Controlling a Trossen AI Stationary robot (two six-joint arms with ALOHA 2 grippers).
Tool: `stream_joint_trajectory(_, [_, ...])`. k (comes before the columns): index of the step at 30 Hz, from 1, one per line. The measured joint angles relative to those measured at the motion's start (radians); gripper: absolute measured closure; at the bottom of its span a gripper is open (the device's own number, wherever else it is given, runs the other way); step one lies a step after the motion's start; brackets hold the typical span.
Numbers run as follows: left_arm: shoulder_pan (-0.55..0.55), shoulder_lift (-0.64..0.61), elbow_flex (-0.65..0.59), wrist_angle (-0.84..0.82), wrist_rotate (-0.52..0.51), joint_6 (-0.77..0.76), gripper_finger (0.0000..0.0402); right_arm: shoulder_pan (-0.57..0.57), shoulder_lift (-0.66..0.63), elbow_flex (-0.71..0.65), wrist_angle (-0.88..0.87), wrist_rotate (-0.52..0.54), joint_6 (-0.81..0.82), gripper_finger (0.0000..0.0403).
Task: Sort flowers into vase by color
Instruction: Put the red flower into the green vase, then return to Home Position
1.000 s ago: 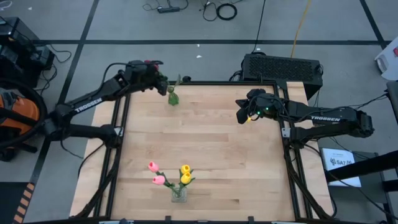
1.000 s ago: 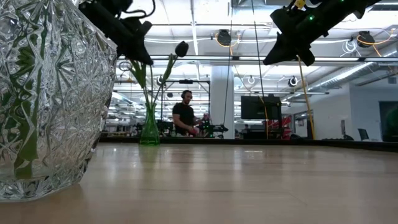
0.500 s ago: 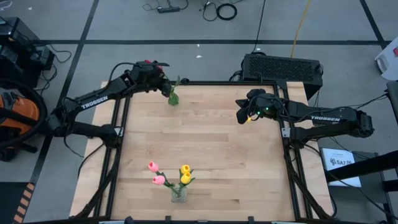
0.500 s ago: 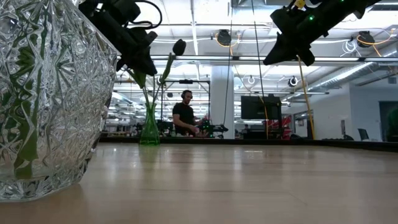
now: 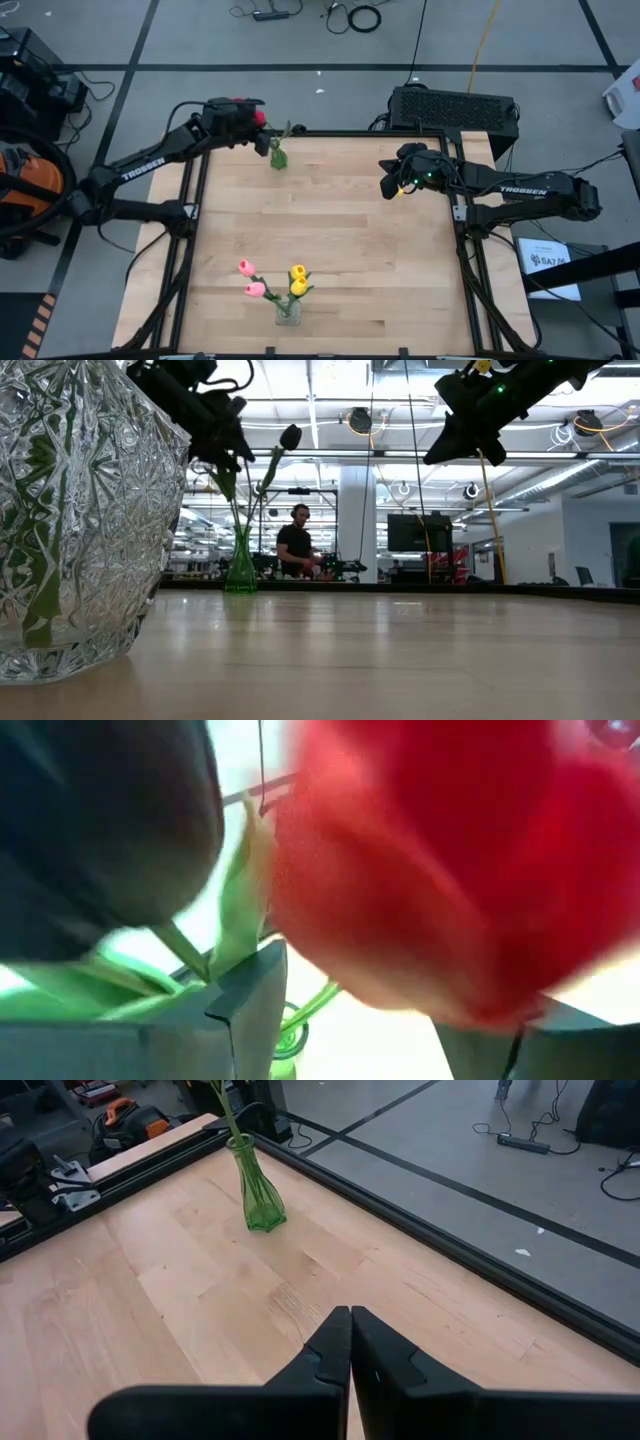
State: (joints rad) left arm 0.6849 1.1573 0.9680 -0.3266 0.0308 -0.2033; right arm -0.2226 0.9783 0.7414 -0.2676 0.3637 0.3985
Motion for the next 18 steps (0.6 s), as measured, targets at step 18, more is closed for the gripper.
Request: stream_joint_trajectory(18, [-0.101,-0.305,0.0,-0.222,0.002,-0.036,0.0166,0.0,0.0,0.0,0.01,0.0,0.005,0.0399])
